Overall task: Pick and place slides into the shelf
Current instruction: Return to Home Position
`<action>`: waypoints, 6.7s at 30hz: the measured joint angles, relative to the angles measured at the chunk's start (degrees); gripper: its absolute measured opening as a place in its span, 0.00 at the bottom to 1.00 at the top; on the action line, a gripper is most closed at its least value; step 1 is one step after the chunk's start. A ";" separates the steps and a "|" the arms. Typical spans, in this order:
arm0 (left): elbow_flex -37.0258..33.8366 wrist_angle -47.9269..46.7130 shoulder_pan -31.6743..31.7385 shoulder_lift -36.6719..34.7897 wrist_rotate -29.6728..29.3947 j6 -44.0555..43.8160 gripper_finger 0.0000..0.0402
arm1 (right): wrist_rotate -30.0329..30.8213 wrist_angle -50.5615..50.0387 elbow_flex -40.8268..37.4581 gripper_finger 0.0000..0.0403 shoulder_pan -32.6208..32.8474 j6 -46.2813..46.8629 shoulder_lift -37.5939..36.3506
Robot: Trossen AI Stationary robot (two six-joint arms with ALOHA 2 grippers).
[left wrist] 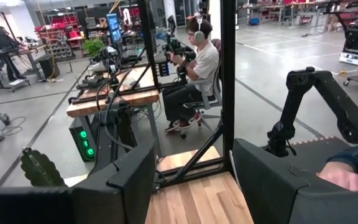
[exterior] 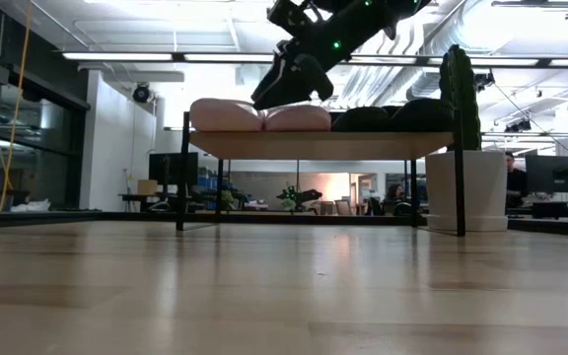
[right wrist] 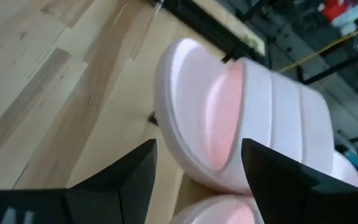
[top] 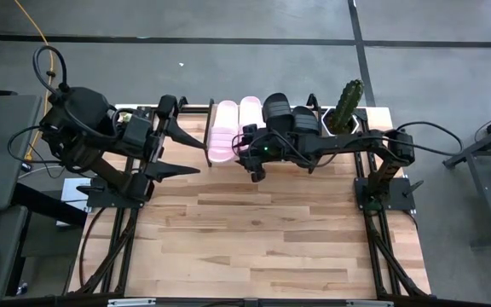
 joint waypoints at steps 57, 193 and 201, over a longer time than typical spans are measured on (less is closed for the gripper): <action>0.02 -5.55 0.02 -11.13 -9.00 -2.02 0.04 | 4.95 -46.87 57.48 0.00 20.11 18.83 -11.84; -59.37 11.95 30.40 -61.30 10.56 -7.65 0.00 | -16.91 -14.90 -14.69 0.00 0.45 26.93 -71.16; -70.02 18.42 30.40 -63.96 12.17 -7.94 0.00 | -16.61 -7.27 -27.53 0.00 0.47 28.39 -81.31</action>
